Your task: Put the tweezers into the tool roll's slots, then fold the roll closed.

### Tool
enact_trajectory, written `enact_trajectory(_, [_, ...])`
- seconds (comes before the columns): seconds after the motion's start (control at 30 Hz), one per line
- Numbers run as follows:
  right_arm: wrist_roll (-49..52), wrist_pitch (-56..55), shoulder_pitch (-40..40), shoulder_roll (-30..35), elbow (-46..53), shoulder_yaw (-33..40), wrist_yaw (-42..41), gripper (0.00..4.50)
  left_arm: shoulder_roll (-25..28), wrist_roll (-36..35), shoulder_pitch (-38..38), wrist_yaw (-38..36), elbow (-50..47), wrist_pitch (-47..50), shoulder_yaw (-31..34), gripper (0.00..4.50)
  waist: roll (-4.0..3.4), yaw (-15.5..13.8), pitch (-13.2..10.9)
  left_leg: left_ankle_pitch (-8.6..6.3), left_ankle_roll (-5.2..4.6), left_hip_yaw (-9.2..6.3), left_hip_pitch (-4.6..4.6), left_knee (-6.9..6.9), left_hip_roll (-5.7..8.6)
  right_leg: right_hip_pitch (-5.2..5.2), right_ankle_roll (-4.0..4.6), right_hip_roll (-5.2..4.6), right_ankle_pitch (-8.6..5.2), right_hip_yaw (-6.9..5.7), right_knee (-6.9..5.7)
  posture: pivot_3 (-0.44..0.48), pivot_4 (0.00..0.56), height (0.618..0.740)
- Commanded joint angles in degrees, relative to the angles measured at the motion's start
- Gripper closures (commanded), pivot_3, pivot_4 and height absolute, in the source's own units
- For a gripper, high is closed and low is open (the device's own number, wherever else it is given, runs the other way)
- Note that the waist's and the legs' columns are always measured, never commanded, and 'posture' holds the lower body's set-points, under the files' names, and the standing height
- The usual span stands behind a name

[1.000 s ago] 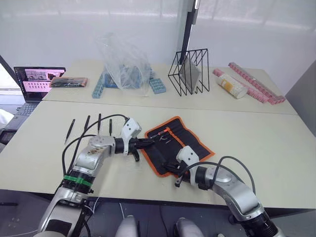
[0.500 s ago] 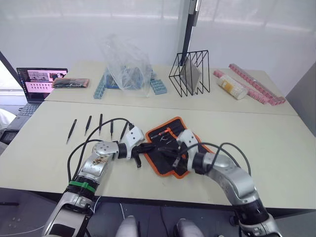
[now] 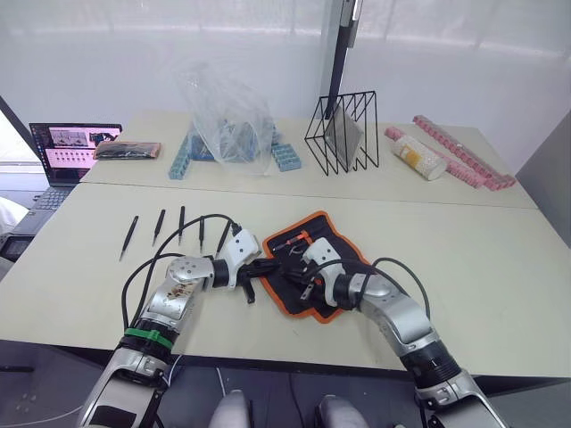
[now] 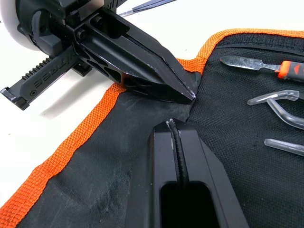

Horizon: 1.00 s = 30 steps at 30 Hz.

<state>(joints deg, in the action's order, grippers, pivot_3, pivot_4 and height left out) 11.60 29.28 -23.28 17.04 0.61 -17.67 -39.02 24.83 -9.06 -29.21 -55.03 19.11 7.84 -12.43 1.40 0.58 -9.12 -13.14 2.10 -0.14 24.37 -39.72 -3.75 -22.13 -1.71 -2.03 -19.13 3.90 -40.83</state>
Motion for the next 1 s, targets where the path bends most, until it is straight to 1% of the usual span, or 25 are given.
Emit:
enact_trajectory(0.03, [-1.1, 2.2, 3.8, 2.4, 2.3, -0.9, -0.6, 4.50, 0.9, 3.0, 2.0, 0.7, 3.0, 1.3, -1.2, 4.47, 0.00, 0.0, 0.0, 0.00, 0.00, 0.00, 0.00, 0.00, 0.00, 0.00, 0.00, 0.00, 0.00, 0.00, 0.00, 0.000, 0.150, 0.689])
enact_trajectory(0.23, [-0.5, 6.2, 9.2, 5.7, 11.8, -0.9, 0.1, 4.50, 1.2, 3.1, 2.5, 0.8, 3.0, 1.1, -1.1, 4.47, -0.02, 0.1, 0.1, 0.00, 0.00, 0.00, -0.02, 0.05, 0.00, 0.00, -0.01, 0.00, 0.00, 0.00, 0.02, 0.000, 0.150, 0.689])
enact_trajectory(0.57, [0.2, 11.3, 18.2, 10.9, 22.9, 0.1, 1.7, 4.50, 1.7, 3.2, 2.3, 0.4, 3.3, 0.9, -1.1, 4.47, 0.07, 0.1, 0.5, 0.00, 0.00, 0.02, -0.04, 0.14, -0.01, 0.03, -0.03, 0.01, -0.02, 0.02, 0.15, 0.000, 0.150, 0.689])
enact_trajectory(0.73, [1.4, 12.2, 18.8, 10.9, 24.6, 0.8, 2.2, 4.50, 1.5, 2.9, 2.2, 0.3, 3.7, 0.1, -0.8, 4.47, 0.14, 0.1, 0.9, 0.00, 0.00, 0.03, -0.10, 0.32, -0.01, 0.08, -0.03, 0.01, -0.03, 0.03, 0.34, 0.000, 0.150, 0.689])
enact_trajectory(0.83, [2.3, 10.6, 18.1, 10.6, 25.0, 1.8, 1.7, 4.50, 1.3, 1.9, 2.0, -0.2, 3.0, -0.1, -0.1, 4.47, 0.12, 0.1, 1.0, 0.01, 0.00, 0.03, -0.13, 0.45, -0.05, 0.15, -0.03, 0.06, -0.03, 0.04, 0.61, 0.000, 0.150, 0.689])
enact_trajectory(0.9, [5.0, 9.1, 17.6, 10.5, 26.4, 4.3, 0.0, 4.50, 1.6, 0.2, 2.0, -1.2, 1.4, -0.1, 1.1, 4.47, 0.13, 0.1, 1.0, 0.01, 0.00, 0.03, -0.11, 0.45, -0.05, 0.14, -0.03, 0.07, -0.03, 0.05, 0.61, 0.000, 0.150, 0.689])
enact_trajectory(0.97, [8.4, 9.0, 16.3, 10.2, 27.3, 8.7, -0.8, 4.50, 2.3, -2.5, 2.3, -2.6, -1.6, 0.8, 3.3, 4.47, 0.13, 0.3, 1.0, 0.01, 0.00, 0.04, -0.03, 0.48, -0.05, 0.06, -0.03, 0.07, -0.03, 0.06, 0.63, 0.000, 0.150, 0.689])
enact_trajectory(1.0, [10.3, 8.8, 15.2, 10.2, 27.1, 11.7, -1.2, 4.50, 2.9, -5.1, 2.4, -3.3, -3.9, 2.1, 5.6, 4.47, 0.14, 0.5, 0.9, 0.01, 0.00, 0.04, 0.03, 0.49, -0.06, -0.03, -0.03, 0.07, -0.03, 0.07, 0.63, 0.000, 0.150, 0.689])
